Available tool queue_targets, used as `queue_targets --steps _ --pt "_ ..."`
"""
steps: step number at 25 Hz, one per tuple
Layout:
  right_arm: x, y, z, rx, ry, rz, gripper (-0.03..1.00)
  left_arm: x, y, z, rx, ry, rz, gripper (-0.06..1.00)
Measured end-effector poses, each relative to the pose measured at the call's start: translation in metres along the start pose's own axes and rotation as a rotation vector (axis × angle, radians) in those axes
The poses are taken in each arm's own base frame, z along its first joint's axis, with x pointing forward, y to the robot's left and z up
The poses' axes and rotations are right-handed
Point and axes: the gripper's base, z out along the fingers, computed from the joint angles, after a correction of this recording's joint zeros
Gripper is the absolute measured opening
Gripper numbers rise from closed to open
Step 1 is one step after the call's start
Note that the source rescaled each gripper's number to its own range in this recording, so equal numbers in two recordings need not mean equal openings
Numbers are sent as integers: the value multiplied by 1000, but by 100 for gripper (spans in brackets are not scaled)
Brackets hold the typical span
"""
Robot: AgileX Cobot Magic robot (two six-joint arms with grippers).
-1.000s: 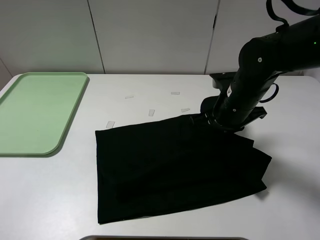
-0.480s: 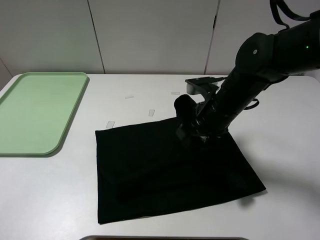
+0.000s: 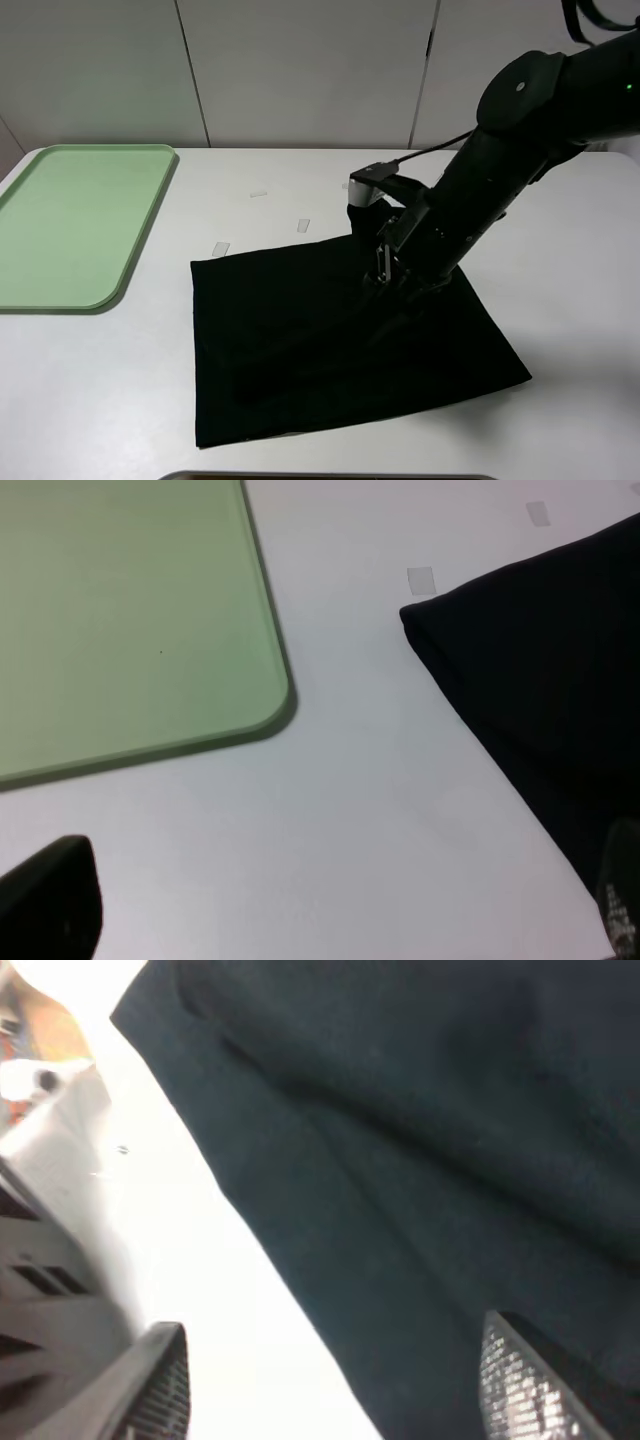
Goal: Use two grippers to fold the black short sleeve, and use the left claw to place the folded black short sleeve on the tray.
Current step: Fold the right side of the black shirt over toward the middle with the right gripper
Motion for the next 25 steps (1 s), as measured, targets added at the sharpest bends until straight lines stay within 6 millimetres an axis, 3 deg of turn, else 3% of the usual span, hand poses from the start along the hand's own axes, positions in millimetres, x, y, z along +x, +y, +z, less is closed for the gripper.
queue_targets --steps 8,16,19,23,25 --pt "9 -9 -42 354 20 10 68 0 0 0 0 0 0 100" --pt "19 -52 -64 628 -127 262 88 0 0 0 0 0 0 100" --pt "33 -65 -58 665 -177 342 89 0 0 0 0 0 0 100" --pt "57 -75 -27 634 -103 445 94 0 0 0 0 0 0 100" --pt "58 -77 -18 620 -96 484 98 0 0 0 0 0 0 100"
